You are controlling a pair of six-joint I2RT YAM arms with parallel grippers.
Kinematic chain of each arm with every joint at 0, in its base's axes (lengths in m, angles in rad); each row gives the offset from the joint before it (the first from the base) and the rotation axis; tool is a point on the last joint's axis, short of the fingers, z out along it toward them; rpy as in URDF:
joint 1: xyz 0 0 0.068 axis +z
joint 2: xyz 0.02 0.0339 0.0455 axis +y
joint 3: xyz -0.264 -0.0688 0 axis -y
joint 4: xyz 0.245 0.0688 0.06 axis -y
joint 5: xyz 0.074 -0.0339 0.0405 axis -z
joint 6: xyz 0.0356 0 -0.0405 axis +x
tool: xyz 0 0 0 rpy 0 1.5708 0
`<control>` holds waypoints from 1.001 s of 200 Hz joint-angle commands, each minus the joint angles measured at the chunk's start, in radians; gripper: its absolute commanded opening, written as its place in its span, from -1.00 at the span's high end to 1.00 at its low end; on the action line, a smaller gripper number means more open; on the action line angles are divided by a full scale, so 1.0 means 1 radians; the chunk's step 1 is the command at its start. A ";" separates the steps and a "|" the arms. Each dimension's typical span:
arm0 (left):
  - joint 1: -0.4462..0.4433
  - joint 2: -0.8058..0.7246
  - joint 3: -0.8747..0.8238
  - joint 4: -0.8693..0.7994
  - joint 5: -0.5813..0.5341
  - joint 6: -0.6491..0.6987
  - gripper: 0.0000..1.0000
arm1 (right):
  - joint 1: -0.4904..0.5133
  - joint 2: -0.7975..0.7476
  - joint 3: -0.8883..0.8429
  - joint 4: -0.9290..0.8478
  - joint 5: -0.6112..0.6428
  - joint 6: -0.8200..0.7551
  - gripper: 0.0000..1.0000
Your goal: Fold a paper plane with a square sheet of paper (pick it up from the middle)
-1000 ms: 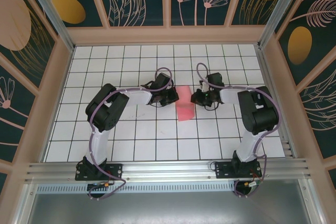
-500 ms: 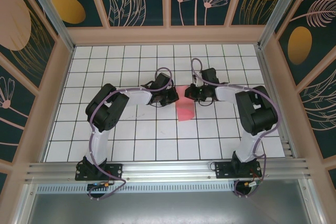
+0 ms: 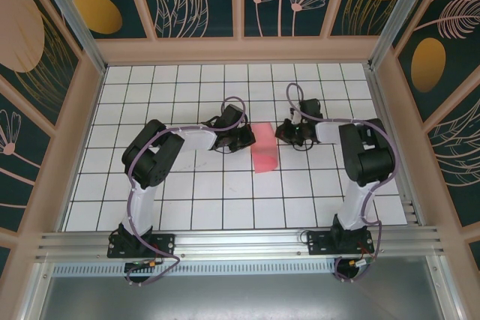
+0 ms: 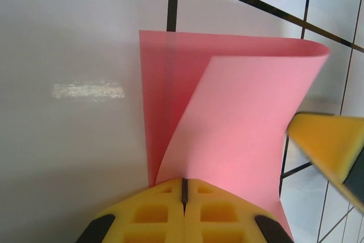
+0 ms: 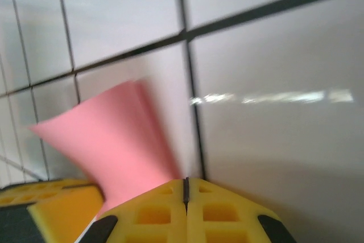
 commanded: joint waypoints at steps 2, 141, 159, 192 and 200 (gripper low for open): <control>0.004 0.095 -0.075 -0.213 -0.112 0.003 1.00 | 0.010 -0.070 0.009 0.016 0.036 0.022 1.00; 0.003 0.095 -0.081 -0.230 -0.113 0.006 1.00 | -0.004 0.116 0.108 0.039 0.088 0.063 1.00; 0.005 0.095 -0.082 -0.228 -0.113 0.008 1.00 | -0.025 0.100 0.117 0.043 0.093 0.073 1.00; 0.006 0.094 -0.076 -0.227 -0.115 0.008 1.00 | 0.014 0.006 0.100 0.085 -0.002 0.099 1.00; 0.005 0.094 -0.076 -0.227 -0.115 0.008 1.00 | 0.032 -0.015 0.088 0.082 0.003 0.101 1.00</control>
